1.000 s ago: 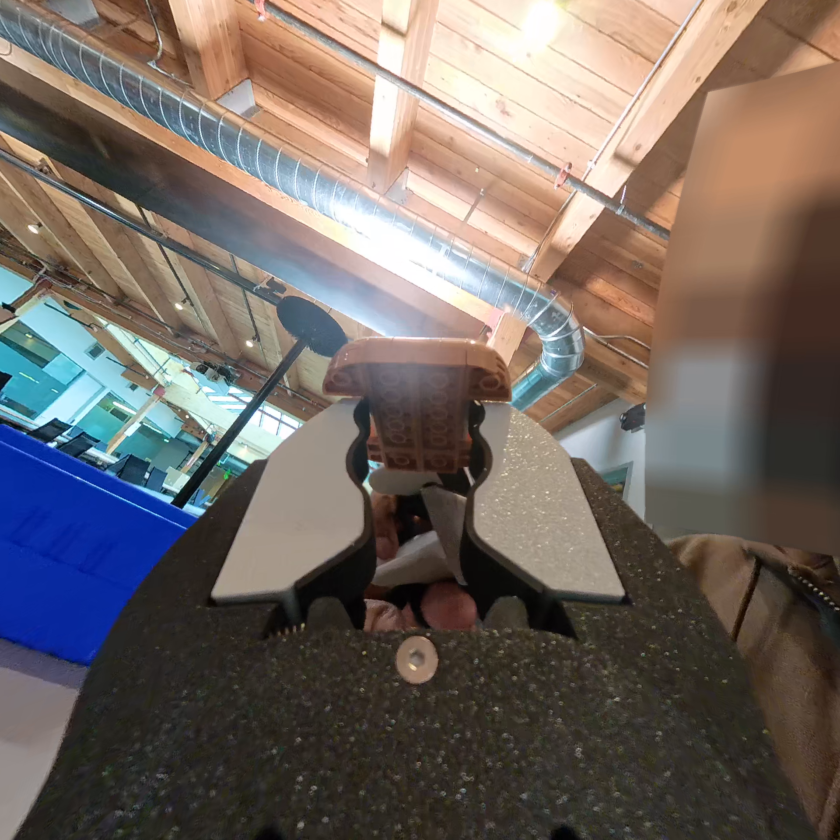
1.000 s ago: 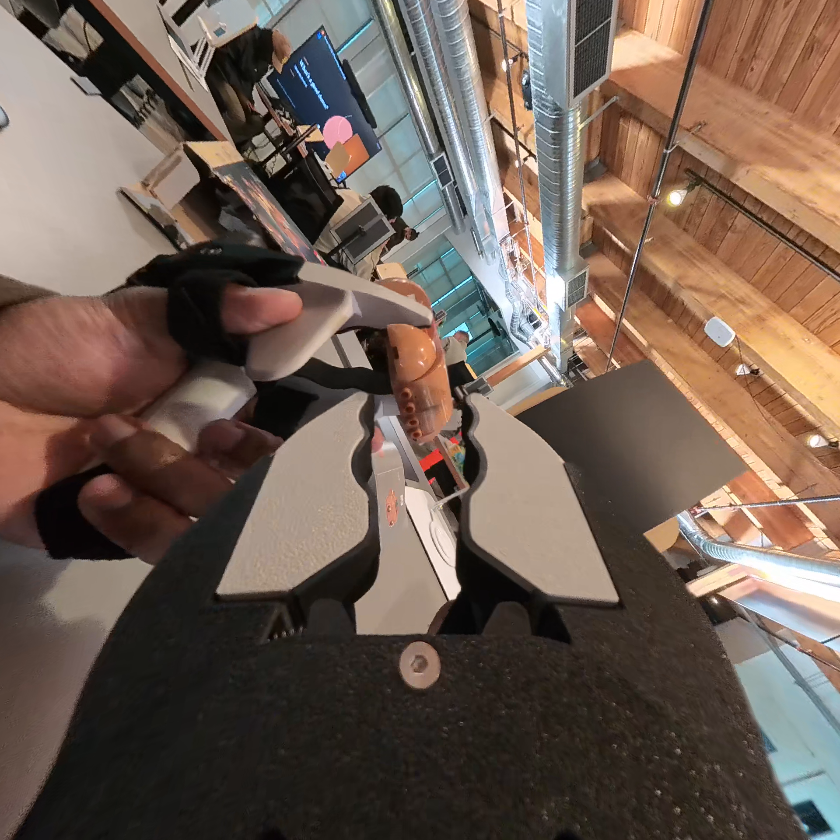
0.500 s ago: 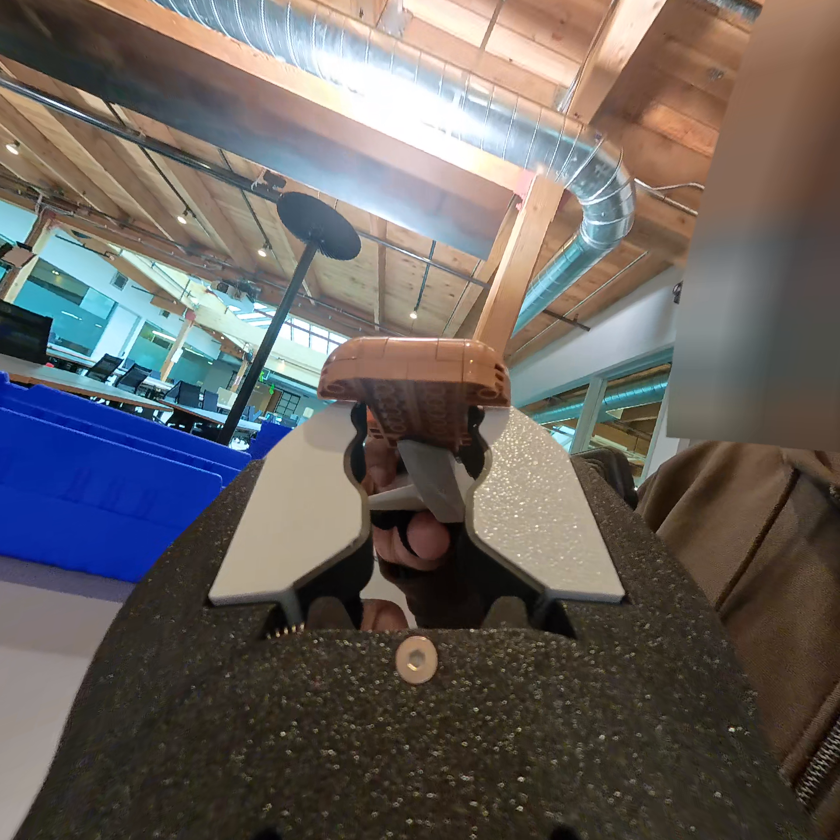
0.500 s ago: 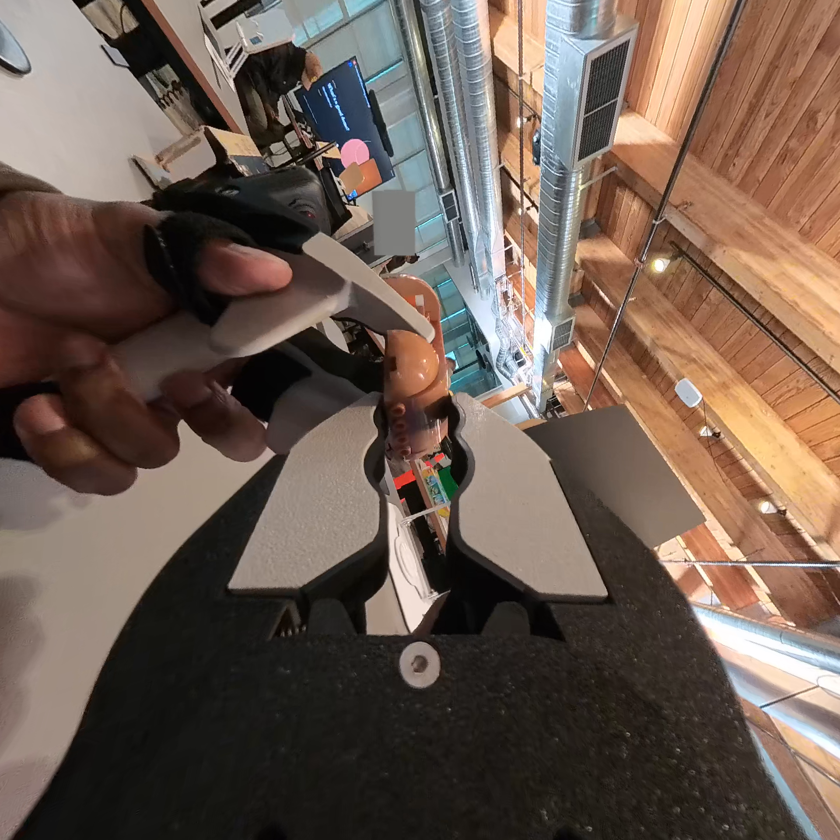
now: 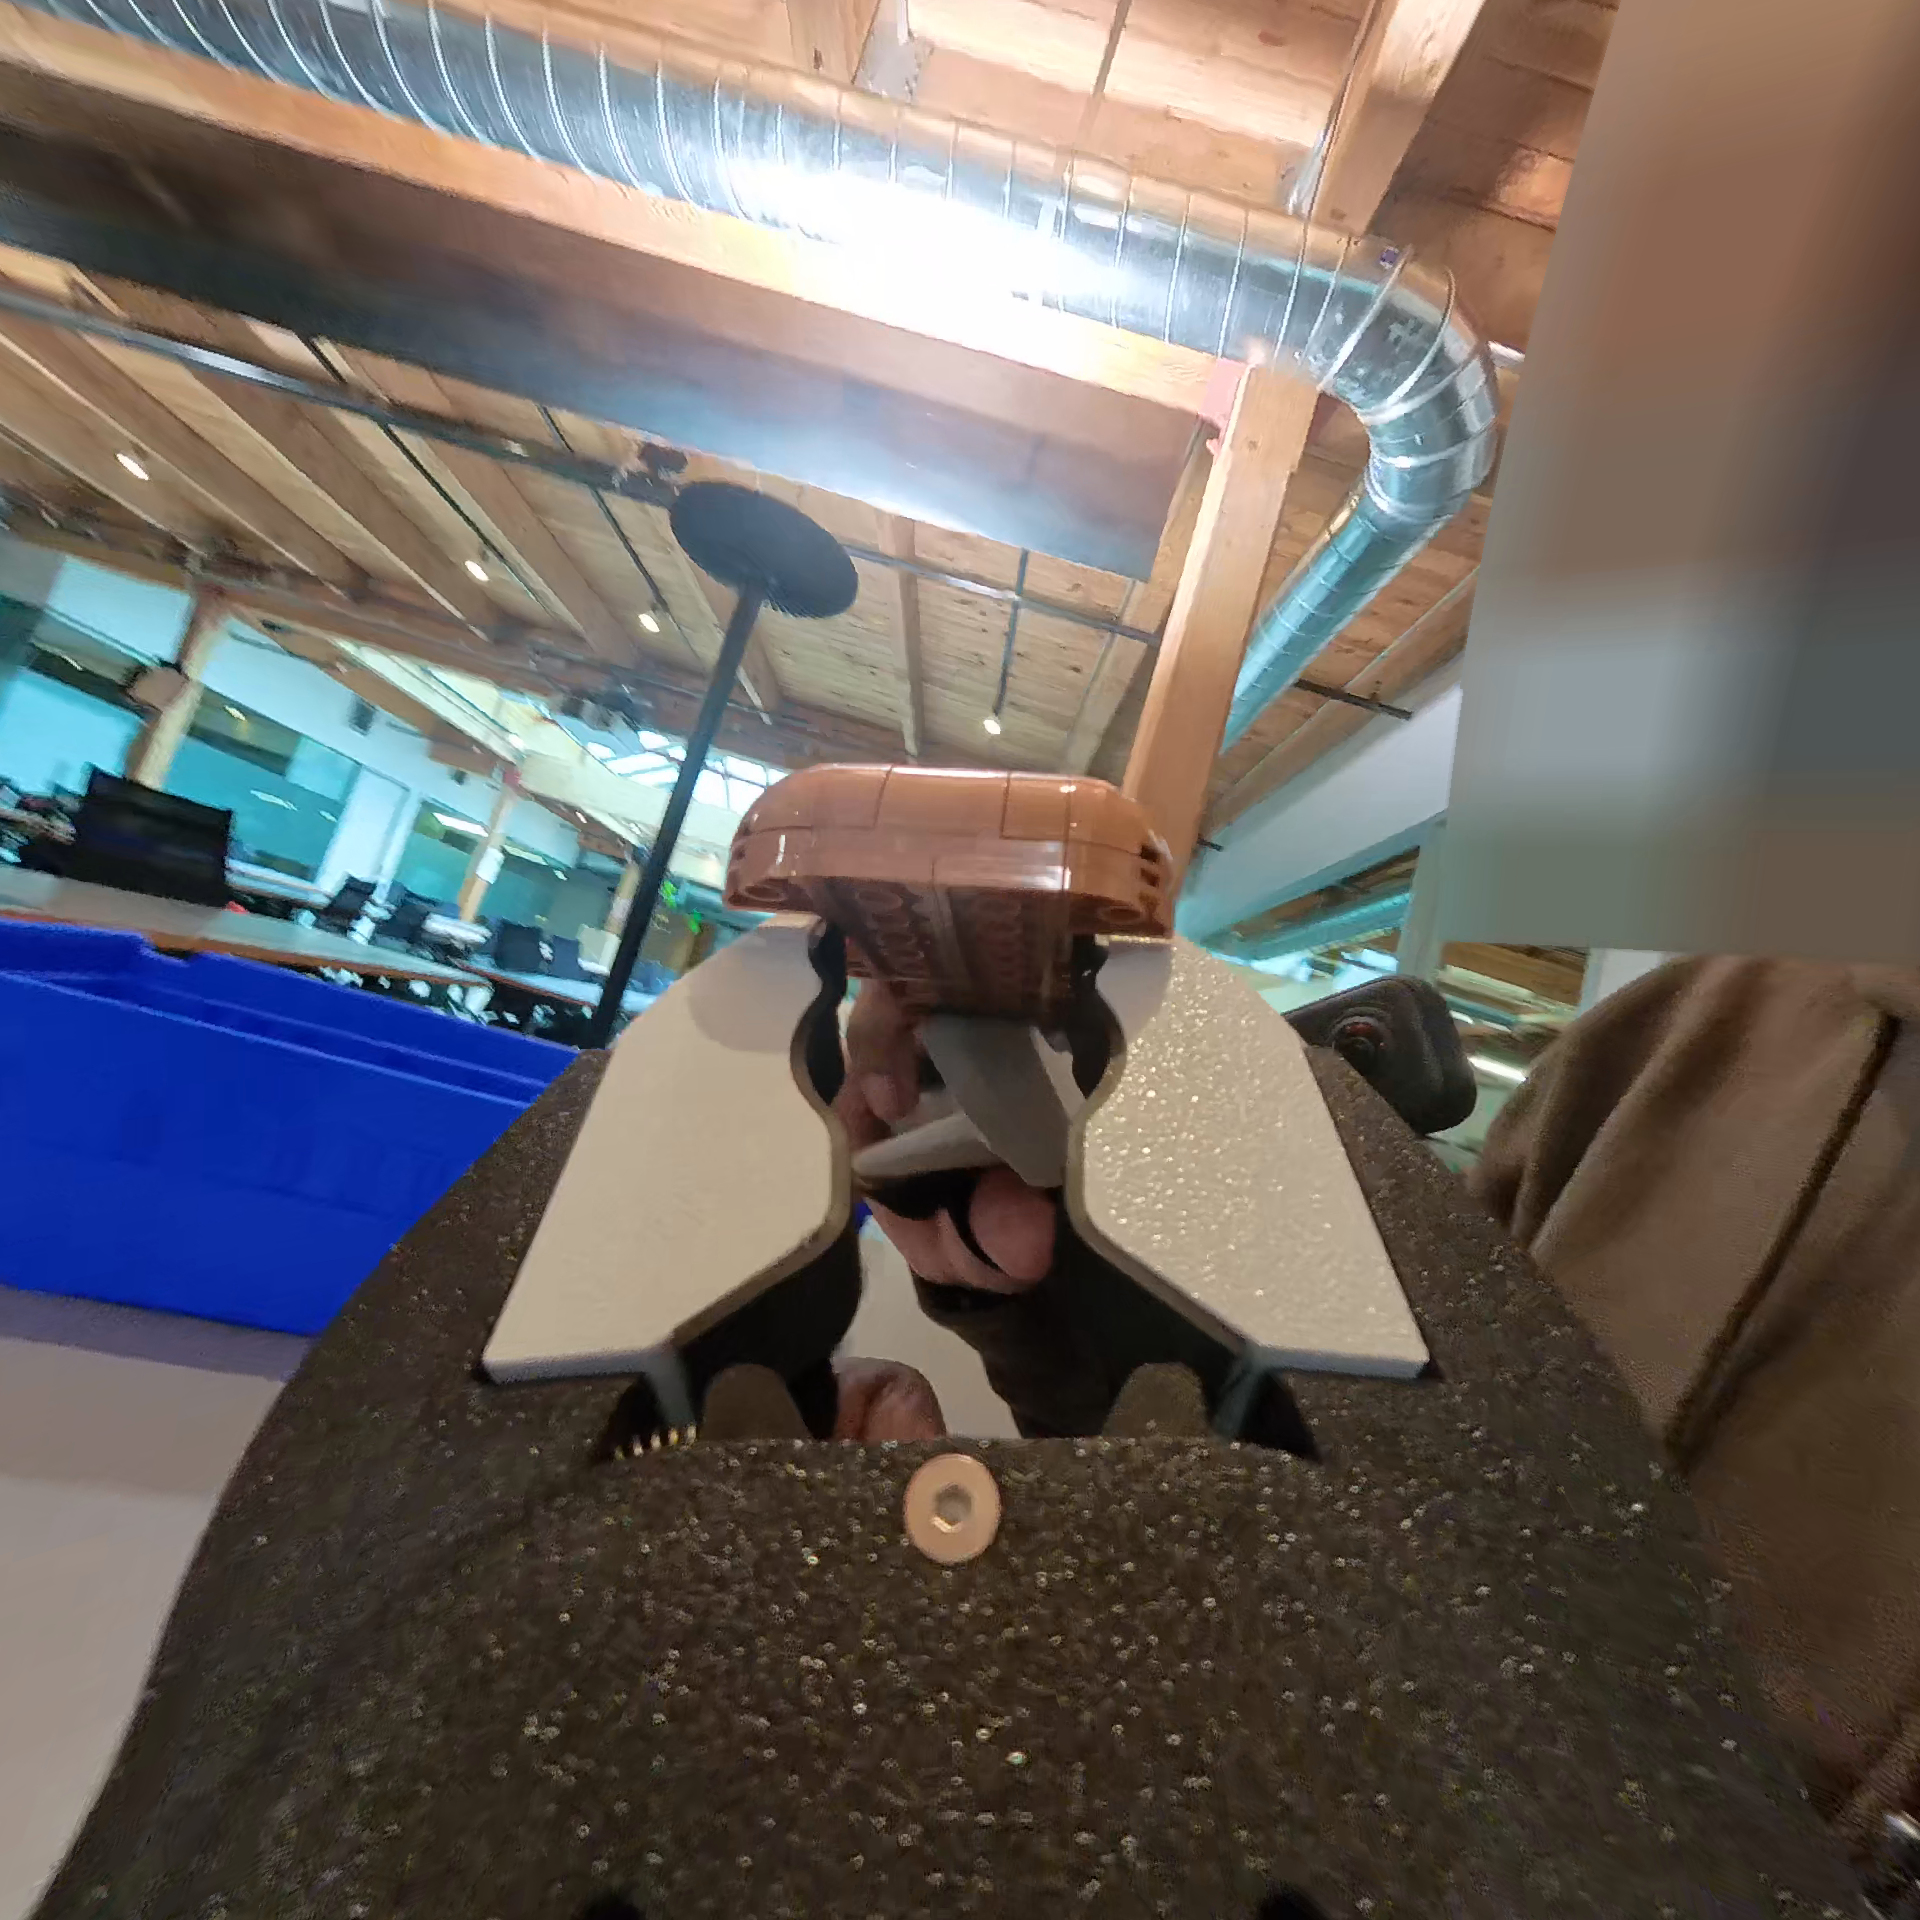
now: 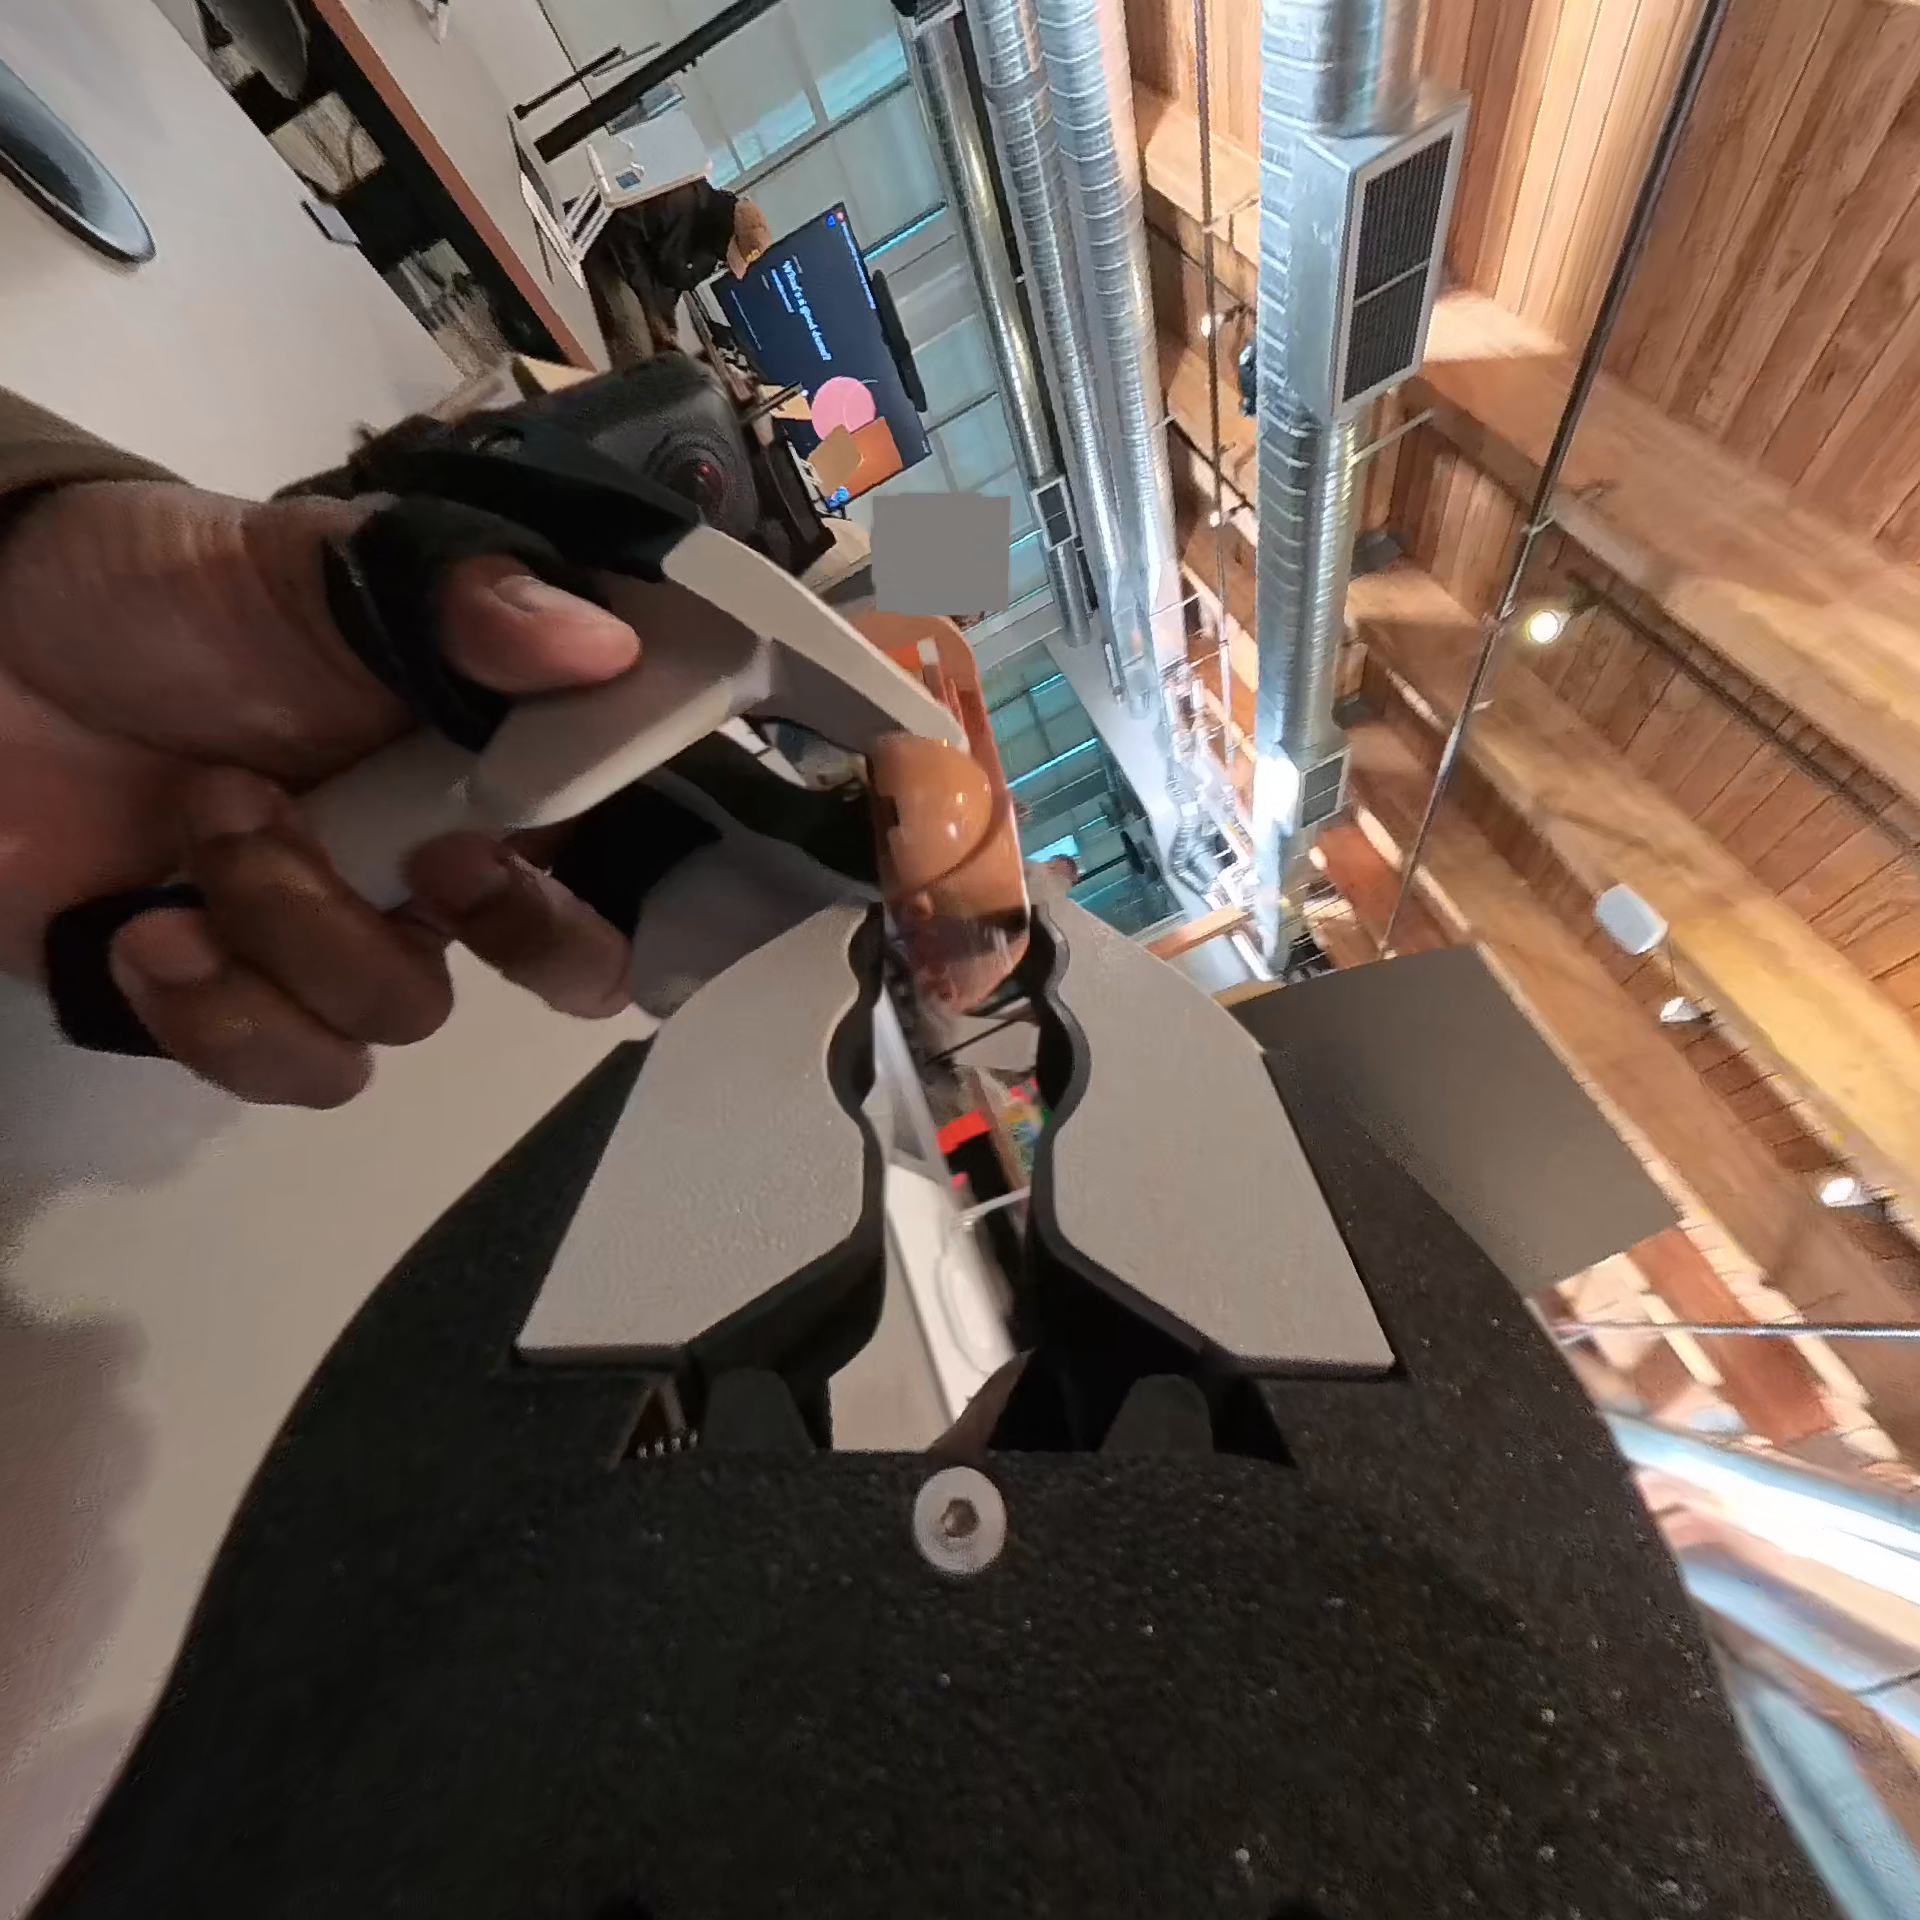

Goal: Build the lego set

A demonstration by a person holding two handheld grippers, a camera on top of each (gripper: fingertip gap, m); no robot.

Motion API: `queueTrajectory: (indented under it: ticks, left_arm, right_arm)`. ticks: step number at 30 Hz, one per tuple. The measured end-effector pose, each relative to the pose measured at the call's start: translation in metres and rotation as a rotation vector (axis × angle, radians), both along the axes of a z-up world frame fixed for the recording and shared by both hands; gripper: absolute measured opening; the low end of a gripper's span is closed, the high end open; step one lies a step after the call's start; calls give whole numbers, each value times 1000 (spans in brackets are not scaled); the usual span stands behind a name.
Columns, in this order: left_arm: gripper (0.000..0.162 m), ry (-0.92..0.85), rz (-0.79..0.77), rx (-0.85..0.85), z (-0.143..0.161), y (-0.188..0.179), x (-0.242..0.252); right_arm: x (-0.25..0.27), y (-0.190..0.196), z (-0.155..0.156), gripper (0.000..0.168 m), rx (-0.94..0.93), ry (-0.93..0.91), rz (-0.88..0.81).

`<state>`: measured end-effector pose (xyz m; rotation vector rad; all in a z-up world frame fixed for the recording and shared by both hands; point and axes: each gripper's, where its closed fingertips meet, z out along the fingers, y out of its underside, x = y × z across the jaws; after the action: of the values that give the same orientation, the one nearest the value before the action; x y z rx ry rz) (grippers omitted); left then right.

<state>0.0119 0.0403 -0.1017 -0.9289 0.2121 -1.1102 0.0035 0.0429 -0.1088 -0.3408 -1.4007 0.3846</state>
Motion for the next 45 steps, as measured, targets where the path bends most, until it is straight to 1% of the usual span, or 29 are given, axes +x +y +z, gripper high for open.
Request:
queueTrajectory:
  ticks: [3,5,7,9,11,12,13,15,18,20,23,25,28,30,32,34,35,37,38,43,45]
  left_arm:
    - [41,-71,77,33,5,-2,-19]
    - [42,-98,123,63,8,-7,-28]
    - [42,-85,169,89,10,-11,-31]
    - [42,-62,210,106,11,-12,-30]
    - [42,-47,239,117,12,-13,-29]
    - [41,-42,249,121,13,-13,-29]
    - [42,-40,259,124,13,-14,-30]
    - [42,-38,266,126,14,-14,-30]
    - [42,-31,274,125,13,-15,-30]
    - [42,-27,276,128,13,-16,-29]
    - [42,-19,278,126,13,-17,-28]
    - [42,-11,282,123,13,-16,-28]
    - [42,-13,280,129,14,-17,-28]
    - [42,-20,280,133,15,-18,-29]
    - [42,-24,281,138,15,-19,-30]
    - [42,-29,288,143,16,-20,-32]
    - [42,-32,291,145,16,-21,-33]
    - [42,-43,292,145,17,-21,-35]
    - [42,-48,291,145,17,-21,-36]
    - [42,-60,289,145,17,-21,-38]
    - [42,-66,292,145,17,-22,-40]
  right_arm:
    - [7,9,-9,29,-150,-79,7]
    - [15,27,-26,29,-304,-183,-38]
    - [26,53,-52,32,-499,-307,-138]
    - [41,80,-86,30,-722,-442,-277]
    - [57,95,-120,26,-933,-570,-405]
    - [63,99,-134,25,-1029,-620,-464]
    - [65,97,-143,26,-1105,-661,-486]
    - [65,89,-153,21,-1202,-698,-514]
    - [64,76,-169,18,-1212,-802,-572]
    - [60,70,-175,19,-1215,-845,-566]
    - [53,74,-182,29,-1201,-883,-592]
    - [49,79,-184,31,-1187,-892,-606]
    - [35,80,-184,39,-1167,-913,-551]
    - [25,80,-184,41,-1136,-925,-503]
    - [20,81,-183,44,-1125,-923,-490]
    - [19,85,-179,44,-1130,-892,-525]
    - [21,87,-179,41,-1141,-883,-558]
    - [27,89,-184,40,-1146,-895,-621]
    - [28,87,-187,40,-1158,-913,-623]
    - [8,83,-190,46,-1175,-960,-505]
    - [-3,84,-190,45,-1161,-980,-454]
